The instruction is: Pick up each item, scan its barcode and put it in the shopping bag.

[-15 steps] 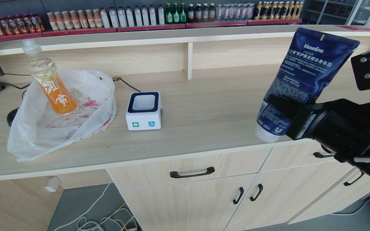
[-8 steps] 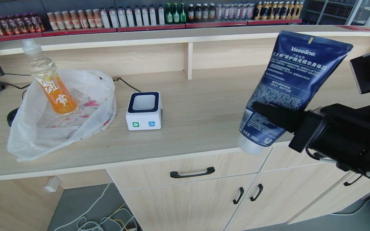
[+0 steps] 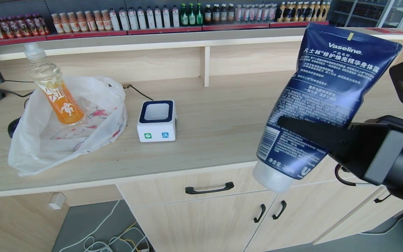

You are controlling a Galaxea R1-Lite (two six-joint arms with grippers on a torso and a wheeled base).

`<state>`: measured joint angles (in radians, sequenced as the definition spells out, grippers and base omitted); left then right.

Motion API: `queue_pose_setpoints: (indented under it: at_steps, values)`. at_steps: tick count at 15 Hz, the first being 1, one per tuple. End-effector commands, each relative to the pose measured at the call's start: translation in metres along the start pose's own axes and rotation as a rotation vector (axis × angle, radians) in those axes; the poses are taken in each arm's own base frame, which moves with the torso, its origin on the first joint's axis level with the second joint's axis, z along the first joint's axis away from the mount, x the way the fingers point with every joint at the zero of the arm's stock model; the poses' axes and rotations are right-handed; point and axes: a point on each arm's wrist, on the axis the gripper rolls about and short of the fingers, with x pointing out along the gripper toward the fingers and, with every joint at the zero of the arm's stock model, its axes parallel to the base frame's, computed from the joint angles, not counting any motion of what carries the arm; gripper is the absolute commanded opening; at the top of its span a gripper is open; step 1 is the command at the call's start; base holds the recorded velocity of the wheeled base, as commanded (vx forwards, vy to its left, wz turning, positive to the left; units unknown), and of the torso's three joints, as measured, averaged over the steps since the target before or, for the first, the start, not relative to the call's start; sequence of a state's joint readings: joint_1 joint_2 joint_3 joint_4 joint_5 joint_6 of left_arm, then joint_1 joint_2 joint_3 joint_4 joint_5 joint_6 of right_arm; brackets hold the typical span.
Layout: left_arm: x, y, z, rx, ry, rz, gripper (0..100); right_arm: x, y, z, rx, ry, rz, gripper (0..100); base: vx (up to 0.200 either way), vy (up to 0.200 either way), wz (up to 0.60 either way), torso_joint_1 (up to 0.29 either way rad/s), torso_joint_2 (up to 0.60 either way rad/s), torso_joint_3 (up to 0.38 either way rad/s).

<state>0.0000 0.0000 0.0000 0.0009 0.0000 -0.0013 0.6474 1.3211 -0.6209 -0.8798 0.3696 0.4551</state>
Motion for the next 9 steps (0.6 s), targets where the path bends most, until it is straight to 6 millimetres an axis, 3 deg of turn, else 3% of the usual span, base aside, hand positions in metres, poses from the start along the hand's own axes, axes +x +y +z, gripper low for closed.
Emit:
queue_pose_setpoints:
  at_steps: [1,4,9]
  values:
    - [0.000,0.000,0.000,0.000,-0.001,0.002,100,0.002,0.002,0.003,0.005,-0.008,0.013,0,0.000,0.000,0.00,0.000,0.00,0.000]
    - [0.000,0.000,0.000,0.000,0.001,0.000,100,0.022,0.000,0.016,0.026,-0.036,0.033,0,0.000,0.000,0.00,0.000,0.00,0.000]
    - [0.000,0.000,0.000,0.000,0.001,0.000,100,0.027,0.004,0.026,0.027,-0.044,0.094,0,0.000,0.000,0.00,0.000,0.00,0.000]
